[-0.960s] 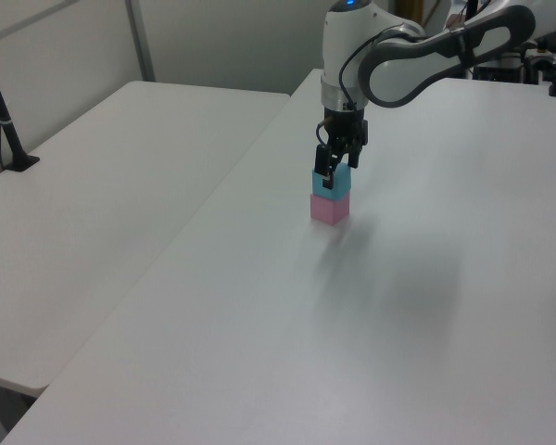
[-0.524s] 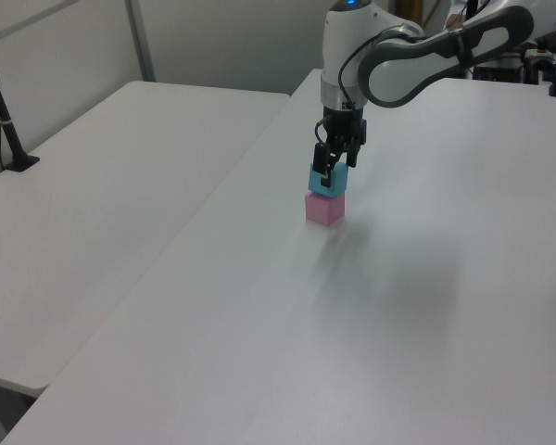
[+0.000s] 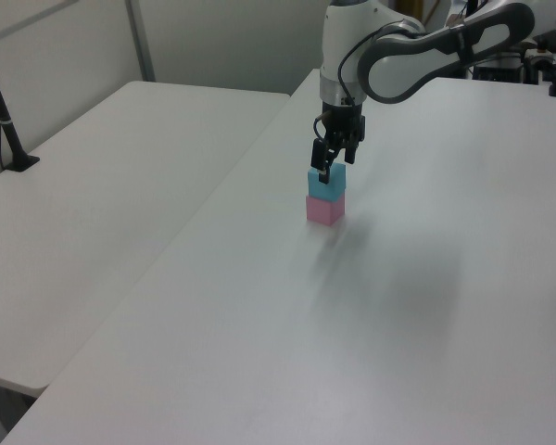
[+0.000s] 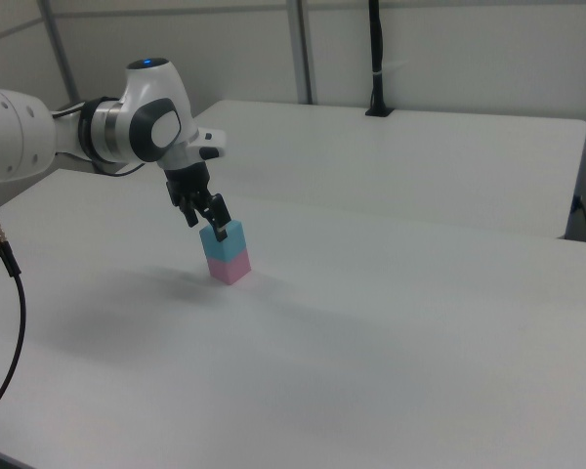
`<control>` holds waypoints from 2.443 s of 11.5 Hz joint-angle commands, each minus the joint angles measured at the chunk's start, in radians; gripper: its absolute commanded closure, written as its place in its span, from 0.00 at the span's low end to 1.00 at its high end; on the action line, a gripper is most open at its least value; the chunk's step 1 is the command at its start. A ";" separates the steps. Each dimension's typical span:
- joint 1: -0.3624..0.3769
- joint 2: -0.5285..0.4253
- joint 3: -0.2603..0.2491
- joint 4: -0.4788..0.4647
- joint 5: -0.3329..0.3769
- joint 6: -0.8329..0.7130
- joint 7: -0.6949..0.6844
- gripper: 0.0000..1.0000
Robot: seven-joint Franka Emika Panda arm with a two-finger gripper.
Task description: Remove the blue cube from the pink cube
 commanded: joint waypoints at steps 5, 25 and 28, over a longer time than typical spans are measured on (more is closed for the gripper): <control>-0.009 0.013 -0.014 0.005 -0.051 -0.014 -0.040 0.00; -0.187 0.033 -0.015 0.002 -0.097 0.098 -0.234 0.00; -0.115 -0.151 -0.017 -0.001 -0.080 -0.168 -0.217 0.00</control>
